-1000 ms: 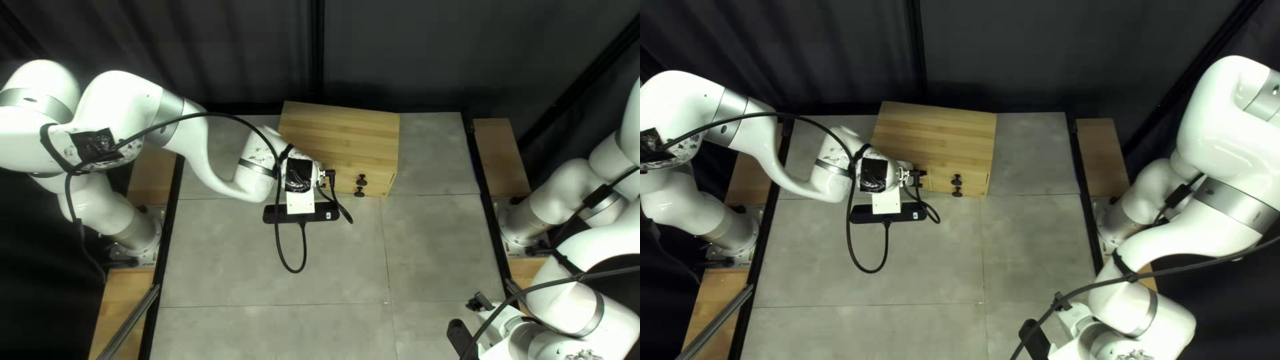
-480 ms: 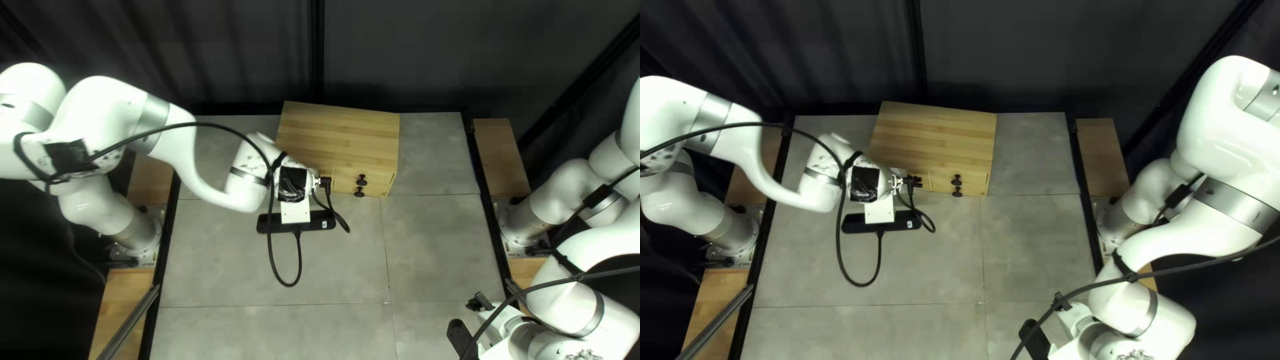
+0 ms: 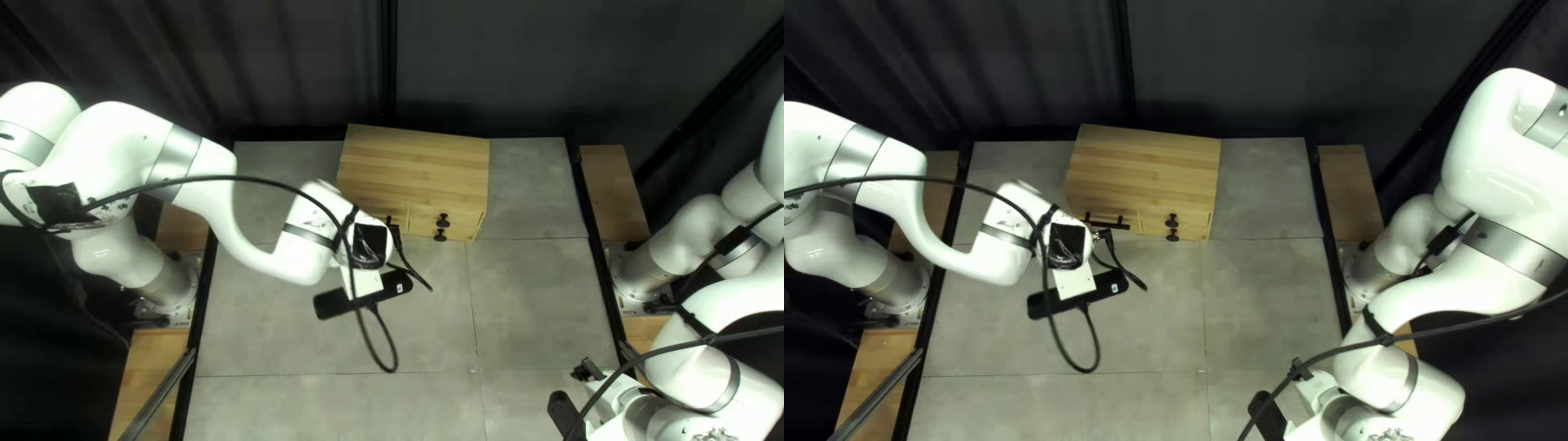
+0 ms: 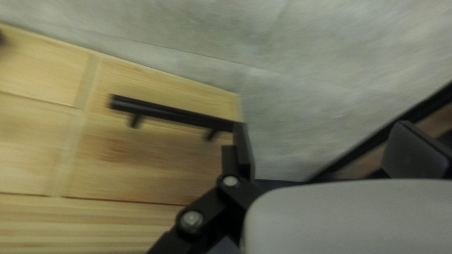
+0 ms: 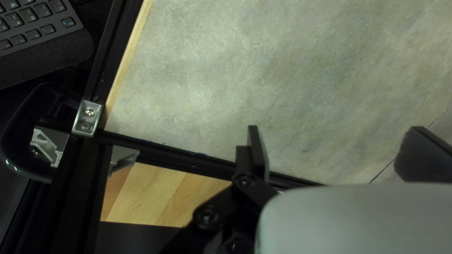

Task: Open drawers and place objects into drawer and close

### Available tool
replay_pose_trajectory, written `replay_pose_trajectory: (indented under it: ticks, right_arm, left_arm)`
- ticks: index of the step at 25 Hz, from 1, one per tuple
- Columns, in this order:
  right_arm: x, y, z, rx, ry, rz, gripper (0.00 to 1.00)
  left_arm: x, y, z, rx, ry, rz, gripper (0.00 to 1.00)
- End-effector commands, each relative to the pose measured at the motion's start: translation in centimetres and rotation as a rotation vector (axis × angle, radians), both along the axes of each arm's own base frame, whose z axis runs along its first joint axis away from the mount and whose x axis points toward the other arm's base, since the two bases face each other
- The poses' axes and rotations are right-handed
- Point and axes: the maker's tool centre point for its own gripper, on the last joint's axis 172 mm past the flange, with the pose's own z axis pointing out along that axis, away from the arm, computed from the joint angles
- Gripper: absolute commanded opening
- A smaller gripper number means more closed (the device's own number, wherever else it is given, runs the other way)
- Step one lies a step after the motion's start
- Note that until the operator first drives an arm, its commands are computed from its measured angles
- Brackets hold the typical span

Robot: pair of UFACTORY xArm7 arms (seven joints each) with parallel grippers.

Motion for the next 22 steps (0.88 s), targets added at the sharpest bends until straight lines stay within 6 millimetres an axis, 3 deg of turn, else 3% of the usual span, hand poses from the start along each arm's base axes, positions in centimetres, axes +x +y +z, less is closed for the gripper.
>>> replay_pose_trajectory:
  ticks: [1,6,11,15,22]
  right_arm:
    - [0.0,0.0,0.0,0.0,0.0,0.0,1.0]
    - [0.0,0.0,0.0,0.0,0.0,0.0,1.0]
    - [0.0,0.0,0.0,0.0,0.0,0.0,1.0]
    - [0.0,0.0,0.0,0.0,0.0,0.0,1.0]
    - [0.0,0.0,0.0,0.0,0.0,0.0,1.0]
  left_arm:
    - [-1.9,-3.1,1.4,0.034,-0.031,0.091,1.0]
    - [-3.7,-6.7,2.1,0.085,-0.057,0.128,1.0]
    - [-6.9,-9.6,3.6,0.131,-0.07,0.131,1.0]
    - [-9.2,-12.4,3.3,0.145,-0.089,0.112,1.0]
    - [-9.2,-12.6,3.3,0.147,-0.09,0.108,1.0]
